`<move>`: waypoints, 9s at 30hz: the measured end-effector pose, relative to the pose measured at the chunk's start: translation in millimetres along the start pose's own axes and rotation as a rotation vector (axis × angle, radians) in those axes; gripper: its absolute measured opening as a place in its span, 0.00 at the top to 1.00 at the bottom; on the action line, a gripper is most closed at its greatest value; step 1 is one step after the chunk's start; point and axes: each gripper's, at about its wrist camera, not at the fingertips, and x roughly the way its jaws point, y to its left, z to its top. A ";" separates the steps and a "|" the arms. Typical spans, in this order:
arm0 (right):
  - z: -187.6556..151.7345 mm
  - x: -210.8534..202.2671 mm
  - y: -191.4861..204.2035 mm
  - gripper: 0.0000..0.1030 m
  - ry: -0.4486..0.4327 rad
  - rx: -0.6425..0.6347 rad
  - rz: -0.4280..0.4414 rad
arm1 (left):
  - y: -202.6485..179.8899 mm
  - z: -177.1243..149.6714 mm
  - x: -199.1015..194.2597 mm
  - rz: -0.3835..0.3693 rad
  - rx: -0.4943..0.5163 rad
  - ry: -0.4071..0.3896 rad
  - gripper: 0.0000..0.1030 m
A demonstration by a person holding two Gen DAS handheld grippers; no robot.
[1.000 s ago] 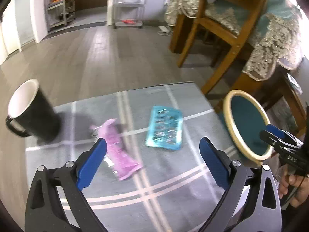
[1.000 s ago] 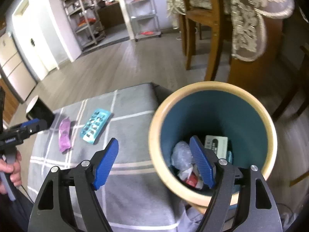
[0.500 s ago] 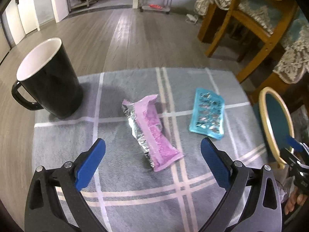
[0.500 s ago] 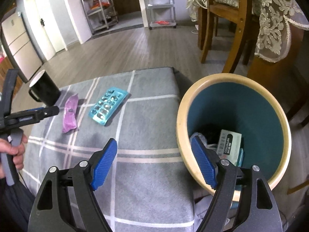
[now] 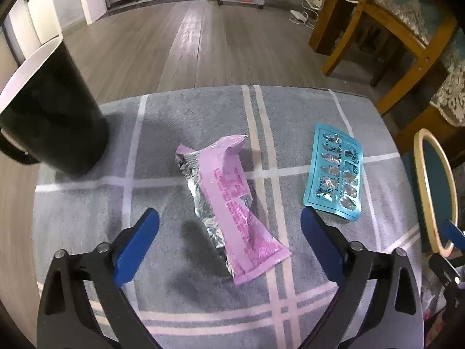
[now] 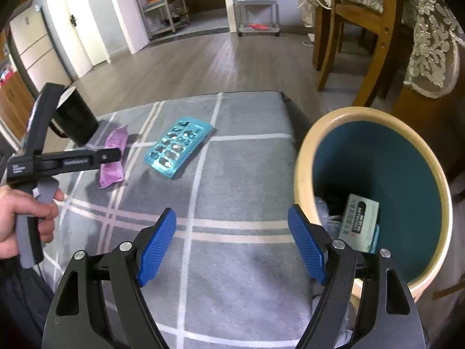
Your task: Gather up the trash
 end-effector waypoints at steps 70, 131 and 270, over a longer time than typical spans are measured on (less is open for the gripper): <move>-16.4 21.4 70.8 0.32 0.016 -0.063 -0.012 | 2.5 -29.2 -34.3 -0.030 0.084 -0.083 0.87; -16.1 -92.2 -116.9 0.32 -0.167 0.214 -0.195 | -256.6 -0.5 -56.7 -0.402 0.433 -0.103 0.87; -96.1 -198.6 -76.6 0.05 -0.420 0.311 -0.280 | -204.7 -110.5 -180.1 -0.390 0.340 -0.357 0.06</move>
